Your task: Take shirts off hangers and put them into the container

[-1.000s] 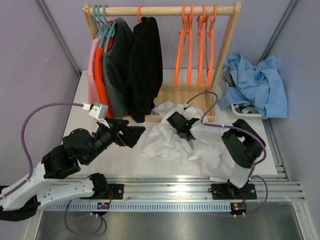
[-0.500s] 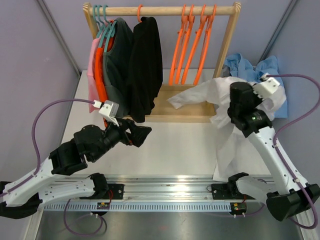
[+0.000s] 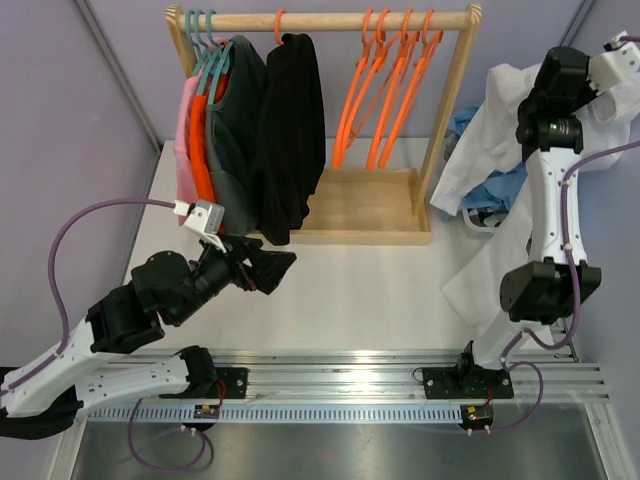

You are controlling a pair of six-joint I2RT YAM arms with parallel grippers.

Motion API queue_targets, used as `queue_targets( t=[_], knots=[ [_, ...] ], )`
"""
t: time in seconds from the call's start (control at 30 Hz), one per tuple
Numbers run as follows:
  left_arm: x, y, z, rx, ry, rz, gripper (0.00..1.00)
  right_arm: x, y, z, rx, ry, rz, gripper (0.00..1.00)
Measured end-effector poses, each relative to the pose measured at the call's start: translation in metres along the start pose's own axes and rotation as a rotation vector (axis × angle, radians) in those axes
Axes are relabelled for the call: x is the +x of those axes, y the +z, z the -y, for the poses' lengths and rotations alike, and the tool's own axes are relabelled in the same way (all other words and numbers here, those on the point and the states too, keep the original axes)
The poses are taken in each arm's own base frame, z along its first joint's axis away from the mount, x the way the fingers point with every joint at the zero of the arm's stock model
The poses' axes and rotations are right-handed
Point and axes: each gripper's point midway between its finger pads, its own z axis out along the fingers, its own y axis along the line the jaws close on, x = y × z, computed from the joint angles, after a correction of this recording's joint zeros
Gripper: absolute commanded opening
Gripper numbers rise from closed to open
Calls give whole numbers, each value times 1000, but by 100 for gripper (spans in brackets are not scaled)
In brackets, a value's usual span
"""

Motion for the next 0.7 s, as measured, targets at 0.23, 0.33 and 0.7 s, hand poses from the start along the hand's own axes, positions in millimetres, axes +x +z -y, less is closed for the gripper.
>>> queue_targets(
  t=[0.23, 0.33, 0.7],
  knots=[
    [-10, -16, -2, 18, -31, 35, 99, -52, 58, -70, -234, 213, 113, 0],
    [-12, -18, -2, 14, -39, 40, 99, -101, 60, -84, -370, 362, 235, 0],
    [-10, -15, -6, -15, -29, 21, 99, -275, -33, -100, -775, 698, 718, 0]
  ],
)
